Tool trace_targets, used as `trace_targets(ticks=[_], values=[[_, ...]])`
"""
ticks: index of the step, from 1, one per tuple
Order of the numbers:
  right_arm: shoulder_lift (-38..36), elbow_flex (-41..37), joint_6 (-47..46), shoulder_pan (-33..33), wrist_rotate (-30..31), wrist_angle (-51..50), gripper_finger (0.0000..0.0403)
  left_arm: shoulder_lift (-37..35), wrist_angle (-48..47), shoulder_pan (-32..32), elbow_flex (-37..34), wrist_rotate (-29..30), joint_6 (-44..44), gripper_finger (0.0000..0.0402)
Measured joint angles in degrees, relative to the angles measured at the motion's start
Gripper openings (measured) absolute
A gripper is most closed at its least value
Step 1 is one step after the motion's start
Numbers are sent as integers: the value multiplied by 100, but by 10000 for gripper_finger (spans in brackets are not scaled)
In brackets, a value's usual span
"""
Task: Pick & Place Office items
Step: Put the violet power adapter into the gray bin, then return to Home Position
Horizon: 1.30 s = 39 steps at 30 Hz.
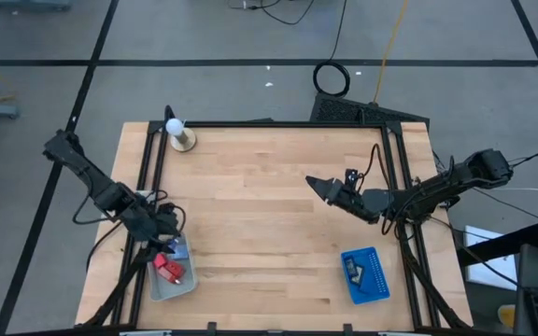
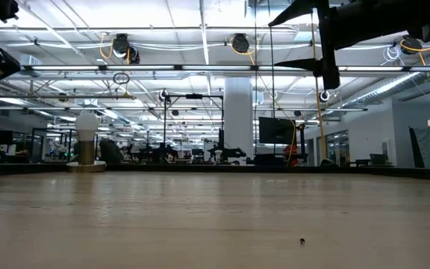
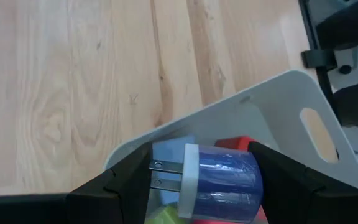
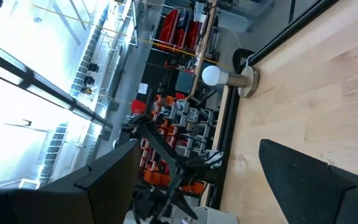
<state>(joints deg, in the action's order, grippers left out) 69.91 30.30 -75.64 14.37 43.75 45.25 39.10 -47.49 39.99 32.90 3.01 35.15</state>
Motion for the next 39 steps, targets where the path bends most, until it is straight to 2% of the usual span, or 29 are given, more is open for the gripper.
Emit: trace_targets(ticks=[16,23,28,35,39], values=[[0,0,3,0,-2,8,320,2,158,0,-373,-6,118,238],[0,0,44,0,-2,39,320,2,222,0,-373,-48,315,296],[0,0,110,0,-4,40,320,2,739,2,-373,-201,366,331],[4,0,453,0,-23,293,320,2,1335,0,-373,-174,-144,355],[4,0,1046,0,-44,844,320,2,1463,0,-375,-201,384,356]])
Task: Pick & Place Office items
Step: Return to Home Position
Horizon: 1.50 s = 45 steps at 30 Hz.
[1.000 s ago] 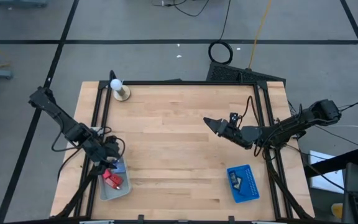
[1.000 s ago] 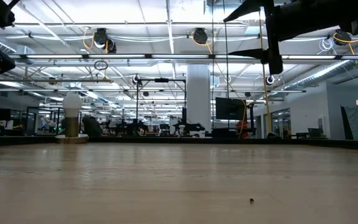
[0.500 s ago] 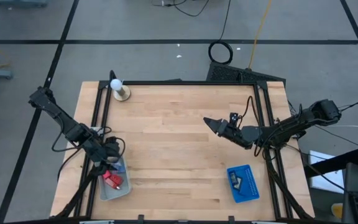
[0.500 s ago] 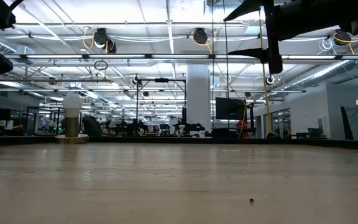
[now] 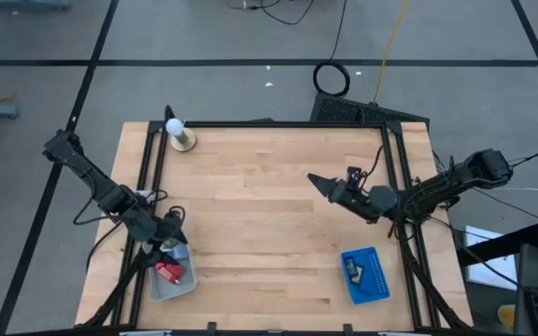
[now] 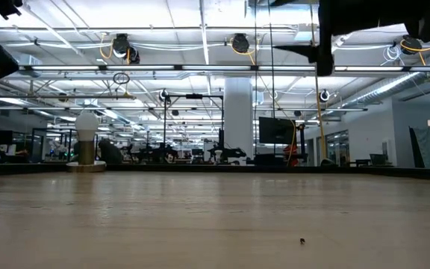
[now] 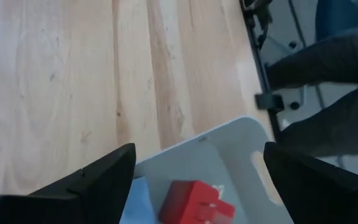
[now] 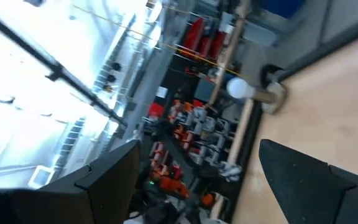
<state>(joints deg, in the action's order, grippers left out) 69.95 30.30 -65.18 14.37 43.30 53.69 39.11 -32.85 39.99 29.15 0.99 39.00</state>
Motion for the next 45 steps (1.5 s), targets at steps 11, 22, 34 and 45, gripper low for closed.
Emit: trace_targets(ticks=[11,22,34,45], values=[[-2,0,2125,-2,-1022,1575,320,-2,25,-33,0,-415,382,355],[-1010,0,4548,0,-1798,1018,320,-60,1823,-301,363,446,-650,353],[-3112,0,5401,-63,-1424,-2515,291,-176,1793,-1309,1040,1675,-2458,362],[-4201,-2,5893,-455,-1548,-4359,261,-966,1498,-2581,1040,1515,-3256,353]])
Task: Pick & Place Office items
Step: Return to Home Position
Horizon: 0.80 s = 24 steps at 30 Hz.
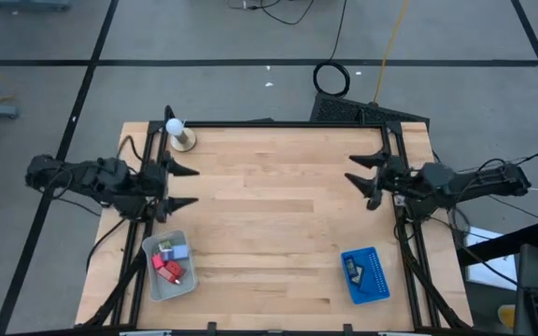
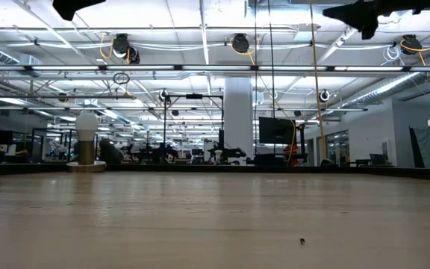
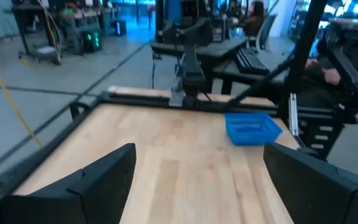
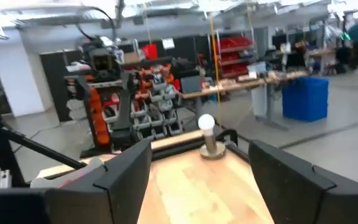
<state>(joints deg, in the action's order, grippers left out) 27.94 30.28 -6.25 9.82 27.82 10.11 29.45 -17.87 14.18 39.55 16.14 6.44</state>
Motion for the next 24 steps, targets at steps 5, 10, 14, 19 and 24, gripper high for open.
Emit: trace_targets(ticks=[5,10,14,19,24], values=[[-827,4,144,-171,-86,-941,249,-301,-57,-583,0,-623,-216,361],[-1411,0,-139,-382,-89,-2058,248,-367,-413,-1224,0,-1041,-367,360],[-1818,2,-256,-555,-84,-2682,248,-367,-540,-1806,-1,-1526,-515,353],[-2347,2,-292,-688,-86,-3126,248,-420,-639,-2516,-2,-2196,-698,354],[-2789,2,-316,-723,-60,-3493,245,-869,-364,-3022,-346,-2690,-760,363]])
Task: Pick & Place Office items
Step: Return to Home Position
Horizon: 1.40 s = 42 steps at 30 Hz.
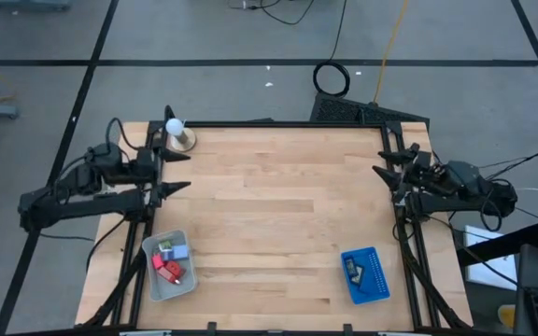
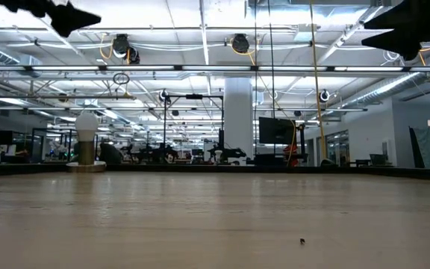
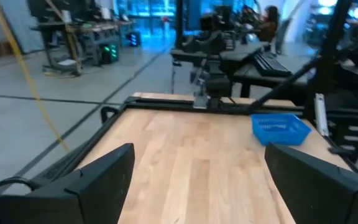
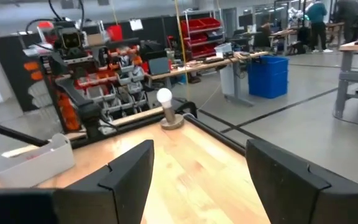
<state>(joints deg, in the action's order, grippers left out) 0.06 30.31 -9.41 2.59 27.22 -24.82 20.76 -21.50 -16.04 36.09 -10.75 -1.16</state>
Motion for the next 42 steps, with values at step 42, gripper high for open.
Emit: trace_targets(ticks=[42], values=[[24,-1959,-437,-1,70,1674,242,-2043,1352,-612,-2714,-827,413,362]])
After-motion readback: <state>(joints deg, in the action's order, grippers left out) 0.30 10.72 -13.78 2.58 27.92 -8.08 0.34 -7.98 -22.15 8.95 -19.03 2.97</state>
